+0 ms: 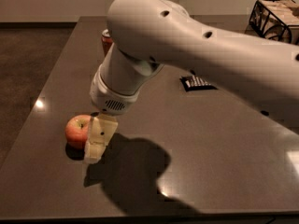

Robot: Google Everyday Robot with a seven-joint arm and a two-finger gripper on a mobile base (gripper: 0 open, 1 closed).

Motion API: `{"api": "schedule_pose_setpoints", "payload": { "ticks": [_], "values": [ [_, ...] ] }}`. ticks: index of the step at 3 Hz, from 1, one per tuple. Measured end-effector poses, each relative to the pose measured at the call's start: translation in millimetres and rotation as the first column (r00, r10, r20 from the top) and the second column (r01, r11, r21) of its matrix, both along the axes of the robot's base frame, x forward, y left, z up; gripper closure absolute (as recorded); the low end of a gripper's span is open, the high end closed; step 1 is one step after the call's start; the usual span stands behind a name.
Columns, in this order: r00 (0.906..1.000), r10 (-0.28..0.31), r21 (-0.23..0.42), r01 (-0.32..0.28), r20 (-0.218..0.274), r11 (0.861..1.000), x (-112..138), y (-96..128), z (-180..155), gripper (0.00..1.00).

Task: Pick apple

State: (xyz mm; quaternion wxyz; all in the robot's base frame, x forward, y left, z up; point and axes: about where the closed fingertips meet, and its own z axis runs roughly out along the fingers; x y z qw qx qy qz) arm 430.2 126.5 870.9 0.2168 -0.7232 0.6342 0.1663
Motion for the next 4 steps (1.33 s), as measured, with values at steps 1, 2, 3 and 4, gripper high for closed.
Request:
{"api": "schedule_pose_setpoints", "payload": {
  "ticks": [1, 2, 3, 4],
  "values": [
    [0.9993, 0.037, -0.020, -0.037, -0.006, 0.999, -9, 17, -9, 0.00],
    [0.9972, 0.073, -0.046, -0.074, -0.015, 0.996, -17, 28, -16, 0.18],
    [0.9955, 0.092, -0.054, -0.093, -0.024, 0.994, -21, 33, -17, 0.42],
    [0.9951, 0.088, -0.044, -0.090, -0.046, 0.995, -18, 28, -11, 0.65]
  ]
}}
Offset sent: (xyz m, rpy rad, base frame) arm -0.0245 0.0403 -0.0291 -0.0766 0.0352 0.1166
